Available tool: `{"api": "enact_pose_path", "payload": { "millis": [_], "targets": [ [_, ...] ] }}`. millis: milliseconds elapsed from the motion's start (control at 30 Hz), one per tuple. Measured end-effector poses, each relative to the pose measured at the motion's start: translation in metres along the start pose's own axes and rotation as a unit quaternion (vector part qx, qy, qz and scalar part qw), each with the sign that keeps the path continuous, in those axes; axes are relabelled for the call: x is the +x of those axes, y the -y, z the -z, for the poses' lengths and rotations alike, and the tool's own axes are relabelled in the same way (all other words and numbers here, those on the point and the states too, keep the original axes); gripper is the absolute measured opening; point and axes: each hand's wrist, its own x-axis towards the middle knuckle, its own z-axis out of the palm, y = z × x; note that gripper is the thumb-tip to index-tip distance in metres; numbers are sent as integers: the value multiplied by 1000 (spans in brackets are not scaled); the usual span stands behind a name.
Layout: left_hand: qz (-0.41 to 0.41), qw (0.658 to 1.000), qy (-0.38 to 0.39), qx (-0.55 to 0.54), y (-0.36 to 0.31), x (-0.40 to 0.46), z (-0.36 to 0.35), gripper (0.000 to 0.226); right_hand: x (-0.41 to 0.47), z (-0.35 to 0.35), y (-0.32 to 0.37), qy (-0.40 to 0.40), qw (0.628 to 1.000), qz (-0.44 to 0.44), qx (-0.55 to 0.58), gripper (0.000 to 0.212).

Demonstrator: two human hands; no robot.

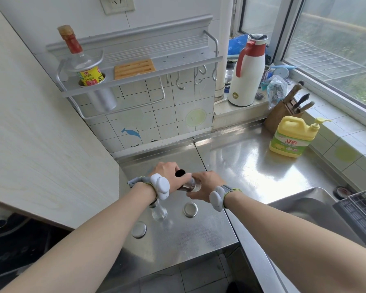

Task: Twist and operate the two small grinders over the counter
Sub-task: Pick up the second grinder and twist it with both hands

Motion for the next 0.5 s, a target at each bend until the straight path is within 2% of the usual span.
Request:
{"api": "enact_pose_path", "payload": {
  "millis": [100, 200, 267, 400, 500],
  "targets": [
    [48, 996, 2, 74, -6, 3, -3, 61, -1, -2, 2, -22, 1000, 16, -7, 29],
    [38, 997, 33, 57, -3, 5, -1, 64, -2, -4, 1, -31, 999, 19, -3, 31],
    [-12, 999, 53, 0, 0, 0, 3, 52, -4, -6, -1, -35, 999, 6, 24, 30],
    [-171, 981, 90, -22, 2, -4, 10, 61, -4, -7, -7, -36, 996, -26, 80, 30],
    [-174, 982, 69, -6, 4, -2, 8, 54, -4, -5, -7, -30, 996, -18, 82, 30]
  ]
}}
